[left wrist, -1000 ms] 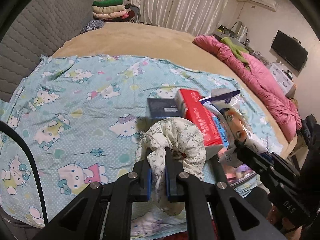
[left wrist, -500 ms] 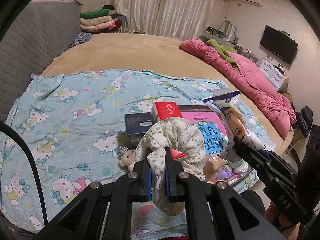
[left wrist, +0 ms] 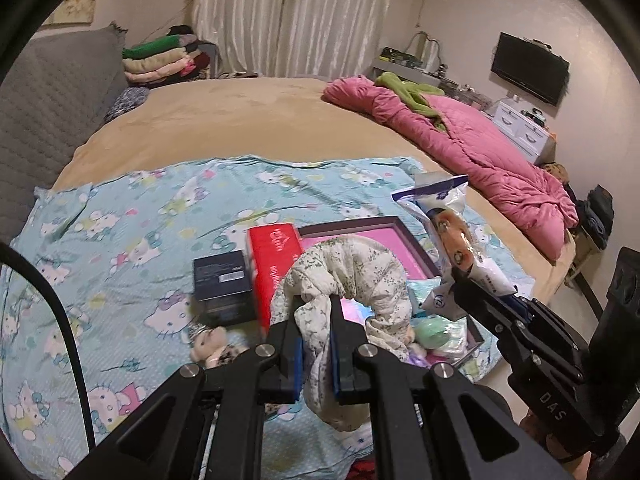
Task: Organize soft objects
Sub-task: 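Carry the cloth with left tool over the tray while right carries the snack bag, then lower the cloth into the tray, open left tool while right releases snack bag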
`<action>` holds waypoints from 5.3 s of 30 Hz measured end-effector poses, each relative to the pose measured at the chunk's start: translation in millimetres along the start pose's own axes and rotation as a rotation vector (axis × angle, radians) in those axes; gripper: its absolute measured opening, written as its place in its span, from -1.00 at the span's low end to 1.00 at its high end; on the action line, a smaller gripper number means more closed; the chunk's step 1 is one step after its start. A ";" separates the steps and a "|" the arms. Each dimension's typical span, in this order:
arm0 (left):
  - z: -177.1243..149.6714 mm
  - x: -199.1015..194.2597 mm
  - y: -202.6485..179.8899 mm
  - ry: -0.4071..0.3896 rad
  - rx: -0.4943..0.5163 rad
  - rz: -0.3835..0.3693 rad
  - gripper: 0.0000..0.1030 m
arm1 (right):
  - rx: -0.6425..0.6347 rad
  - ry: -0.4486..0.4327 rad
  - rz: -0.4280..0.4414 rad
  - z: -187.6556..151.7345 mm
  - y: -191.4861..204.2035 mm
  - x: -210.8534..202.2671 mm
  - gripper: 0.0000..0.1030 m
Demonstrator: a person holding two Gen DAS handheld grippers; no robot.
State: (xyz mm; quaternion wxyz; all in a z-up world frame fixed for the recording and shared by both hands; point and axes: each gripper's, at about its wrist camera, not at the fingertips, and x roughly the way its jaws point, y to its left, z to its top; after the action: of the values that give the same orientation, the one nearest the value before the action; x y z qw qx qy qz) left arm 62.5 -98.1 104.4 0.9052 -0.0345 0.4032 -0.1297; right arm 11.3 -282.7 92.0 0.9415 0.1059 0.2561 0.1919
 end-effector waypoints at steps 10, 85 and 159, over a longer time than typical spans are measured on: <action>10.3 19.1 -40.4 0.023 0.065 -0.037 -0.80 | 0.028 -0.064 -0.097 12.2 -37.8 -25.3 -0.55; -15.2 209.8 -72.1 0.314 0.087 0.028 -0.77 | 0.119 0.268 -0.246 -71.3 -156.6 62.5 -0.49; -3.9 160.9 -71.7 0.260 0.058 -0.065 0.01 | 0.086 0.261 -0.197 -69.7 -145.6 97.0 0.08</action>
State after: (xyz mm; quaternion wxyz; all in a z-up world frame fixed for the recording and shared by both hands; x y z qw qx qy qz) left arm 147.9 -209.3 -2.2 0.8413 -0.0042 0.5117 -0.1742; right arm 96.7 -367.0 -53.1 0.9092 0.0945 0.3932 0.0994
